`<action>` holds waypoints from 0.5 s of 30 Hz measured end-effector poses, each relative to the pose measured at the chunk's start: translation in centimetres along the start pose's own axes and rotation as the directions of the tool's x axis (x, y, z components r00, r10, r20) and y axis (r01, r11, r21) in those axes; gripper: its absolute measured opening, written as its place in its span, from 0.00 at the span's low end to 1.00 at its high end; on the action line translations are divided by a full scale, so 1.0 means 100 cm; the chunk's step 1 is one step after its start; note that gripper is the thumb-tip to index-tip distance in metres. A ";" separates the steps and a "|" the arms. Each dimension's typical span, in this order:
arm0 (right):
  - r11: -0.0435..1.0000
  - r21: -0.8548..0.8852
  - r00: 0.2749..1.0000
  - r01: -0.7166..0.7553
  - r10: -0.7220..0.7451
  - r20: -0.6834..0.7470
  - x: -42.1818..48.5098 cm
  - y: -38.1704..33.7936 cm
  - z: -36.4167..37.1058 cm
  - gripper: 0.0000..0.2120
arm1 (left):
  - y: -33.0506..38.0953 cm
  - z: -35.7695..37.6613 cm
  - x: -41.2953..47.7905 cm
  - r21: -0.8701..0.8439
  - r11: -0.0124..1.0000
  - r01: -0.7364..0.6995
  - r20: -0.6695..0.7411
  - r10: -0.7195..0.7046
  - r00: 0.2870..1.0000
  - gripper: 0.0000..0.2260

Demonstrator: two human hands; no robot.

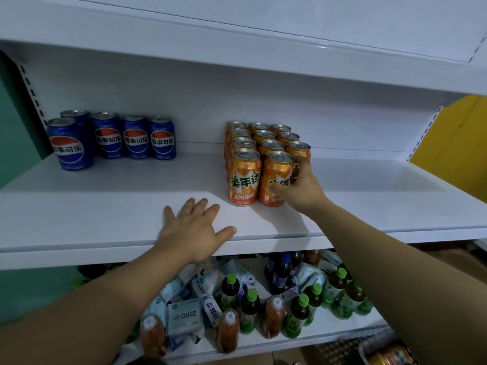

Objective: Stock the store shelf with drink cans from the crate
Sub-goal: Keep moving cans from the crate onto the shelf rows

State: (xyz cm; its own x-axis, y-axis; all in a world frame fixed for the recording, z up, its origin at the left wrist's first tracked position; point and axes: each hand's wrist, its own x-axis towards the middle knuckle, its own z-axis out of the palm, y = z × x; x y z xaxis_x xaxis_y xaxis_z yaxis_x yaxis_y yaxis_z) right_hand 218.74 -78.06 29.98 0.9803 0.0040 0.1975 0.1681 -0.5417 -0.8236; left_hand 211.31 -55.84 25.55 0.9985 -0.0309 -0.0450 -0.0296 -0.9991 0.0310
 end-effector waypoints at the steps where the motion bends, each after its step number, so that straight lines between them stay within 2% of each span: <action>1: 1.000 -0.008 1.000 -0.003 0.003 -0.003 0.000 0.000 0.001 0.40 | 0.000 0.000 0.000 0.001 1.000 -0.001 0.001 0.001 1.000 0.35; 9: 0.999 -0.040 1.000 0.015 -0.015 -0.012 -0.006 -0.005 0.006 0.39 | 0.000 0.000 -0.001 0.000 1.000 -0.001 -0.007 0.001 1.000 0.34; 12: 0.994 -0.105 0.999 -0.004 0.008 0.045 -0.012 -0.014 -0.001 0.40 | 0.000 -0.003 0.000 -0.015 1.000 0.001 0.025 -0.001 1.000 0.35; 15: 0.971 -0.237 0.997 -0.018 0.034 0.063 -0.026 -0.025 -0.023 0.36 | -0.001 -0.010 0.001 -0.040 0.999 0.024 0.105 -0.020 0.994 0.35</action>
State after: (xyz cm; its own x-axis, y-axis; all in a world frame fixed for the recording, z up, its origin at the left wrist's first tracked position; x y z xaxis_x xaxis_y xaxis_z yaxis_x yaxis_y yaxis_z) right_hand 215.52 -78.67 32.79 0.9901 0.0381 0.1354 0.1206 -0.7258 -0.6773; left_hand 211.44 -55.75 26.50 0.9885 -0.0139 -0.1503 -0.0035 -0.9976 0.0696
